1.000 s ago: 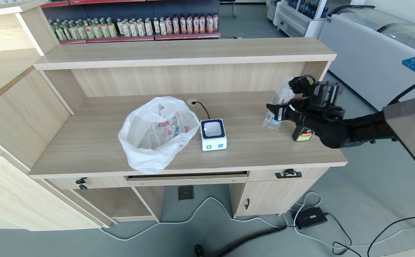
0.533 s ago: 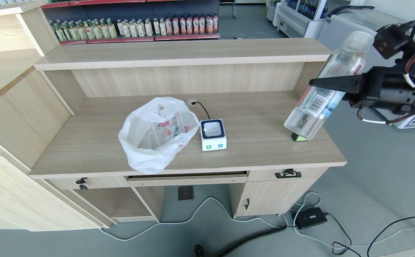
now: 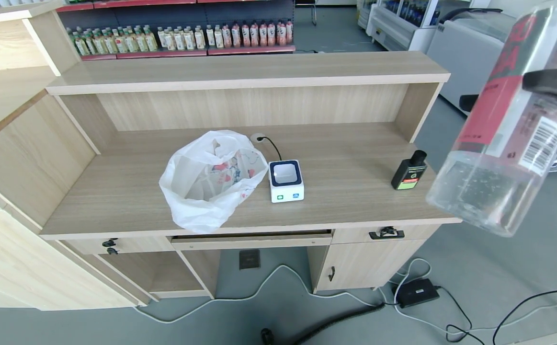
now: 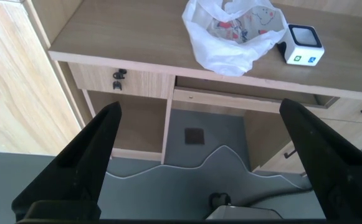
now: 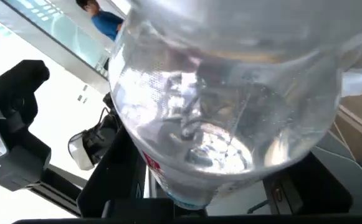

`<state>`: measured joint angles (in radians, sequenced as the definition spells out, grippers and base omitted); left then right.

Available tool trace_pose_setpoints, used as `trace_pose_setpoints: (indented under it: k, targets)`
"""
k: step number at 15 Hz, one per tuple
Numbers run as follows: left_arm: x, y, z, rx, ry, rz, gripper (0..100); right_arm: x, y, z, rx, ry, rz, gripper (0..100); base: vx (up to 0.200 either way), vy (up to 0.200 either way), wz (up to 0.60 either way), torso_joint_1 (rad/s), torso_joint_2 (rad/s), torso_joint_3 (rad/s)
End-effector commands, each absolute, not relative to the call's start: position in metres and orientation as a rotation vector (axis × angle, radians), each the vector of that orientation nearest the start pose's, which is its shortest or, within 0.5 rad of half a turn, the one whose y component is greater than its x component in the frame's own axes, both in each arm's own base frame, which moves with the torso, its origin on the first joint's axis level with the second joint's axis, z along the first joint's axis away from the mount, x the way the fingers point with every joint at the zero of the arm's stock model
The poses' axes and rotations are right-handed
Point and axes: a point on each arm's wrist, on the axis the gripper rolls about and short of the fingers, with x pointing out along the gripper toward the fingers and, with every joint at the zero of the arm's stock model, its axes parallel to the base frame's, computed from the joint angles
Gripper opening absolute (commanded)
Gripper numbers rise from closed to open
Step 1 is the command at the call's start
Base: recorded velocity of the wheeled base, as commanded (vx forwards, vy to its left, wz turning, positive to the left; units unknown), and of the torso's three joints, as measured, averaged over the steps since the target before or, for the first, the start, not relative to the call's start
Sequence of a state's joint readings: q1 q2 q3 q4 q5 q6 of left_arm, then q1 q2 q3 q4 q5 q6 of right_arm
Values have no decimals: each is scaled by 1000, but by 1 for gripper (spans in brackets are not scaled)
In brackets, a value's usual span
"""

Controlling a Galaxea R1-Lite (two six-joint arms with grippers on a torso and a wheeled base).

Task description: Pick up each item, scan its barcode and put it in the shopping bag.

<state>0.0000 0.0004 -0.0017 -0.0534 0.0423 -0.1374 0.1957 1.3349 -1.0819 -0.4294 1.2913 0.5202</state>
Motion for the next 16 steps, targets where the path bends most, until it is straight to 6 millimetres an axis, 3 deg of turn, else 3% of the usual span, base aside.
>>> trace_pose_setpoints:
  k: [1,3,10,16]
  targets:
    - [-23,1,81,-139,-58,39,100,167,62,345,301,208,1551,0,0,0,0,0,0,0]
    - [-23,1,81,-139,-58,39,100,152,59,336,314,259,1600,0,0,0,0,0,0,0]
    - [-23,1,81,-139,-58,39,100,148,59,322,340,299,1595,0,0,0,0,0,0,0]
    - [-23,1,81,-139,-58,39,100,143,57,298,377,360,1581,0,0,0,0,0,0,0]
